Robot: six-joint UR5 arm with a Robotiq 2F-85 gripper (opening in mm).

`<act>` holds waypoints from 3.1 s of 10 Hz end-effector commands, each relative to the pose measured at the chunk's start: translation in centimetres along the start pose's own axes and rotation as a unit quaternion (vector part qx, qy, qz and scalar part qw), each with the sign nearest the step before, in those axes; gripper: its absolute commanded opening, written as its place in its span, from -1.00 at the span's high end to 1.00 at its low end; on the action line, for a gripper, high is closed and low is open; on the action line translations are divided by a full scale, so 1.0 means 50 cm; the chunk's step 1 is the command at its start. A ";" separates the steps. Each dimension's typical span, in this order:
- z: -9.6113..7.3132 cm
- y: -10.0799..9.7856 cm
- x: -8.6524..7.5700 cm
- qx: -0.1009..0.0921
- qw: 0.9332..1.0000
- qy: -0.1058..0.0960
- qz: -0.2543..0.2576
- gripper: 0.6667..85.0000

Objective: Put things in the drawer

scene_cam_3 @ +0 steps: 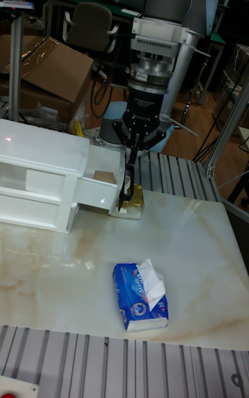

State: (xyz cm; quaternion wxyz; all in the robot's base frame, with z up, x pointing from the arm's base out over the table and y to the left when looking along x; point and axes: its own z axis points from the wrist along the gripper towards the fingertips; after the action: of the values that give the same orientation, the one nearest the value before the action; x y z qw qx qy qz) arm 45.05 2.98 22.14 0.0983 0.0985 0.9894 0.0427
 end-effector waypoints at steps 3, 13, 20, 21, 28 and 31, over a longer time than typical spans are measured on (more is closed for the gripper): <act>0.059 0.021 0.020 -0.010 1.000 -0.008 0.009 0.99; 0.095 0.007 0.080 -0.013 0.999 0.036 0.006 0.99; 0.095 -0.027 0.086 0.011 0.999 0.041 -0.011 0.99; 0.092 -0.031 0.088 0.011 0.999 0.043 -0.011 0.99; 0.083 -0.069 0.094 0.016 0.999 0.044 -0.026 0.99; 0.081 -0.088 0.094 0.017 0.998 0.043 -0.031 0.99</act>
State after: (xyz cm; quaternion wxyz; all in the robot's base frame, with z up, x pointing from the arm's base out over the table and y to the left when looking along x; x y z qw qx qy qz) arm 40.64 0.38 16.70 0.0530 0.0705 0.9958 0.0226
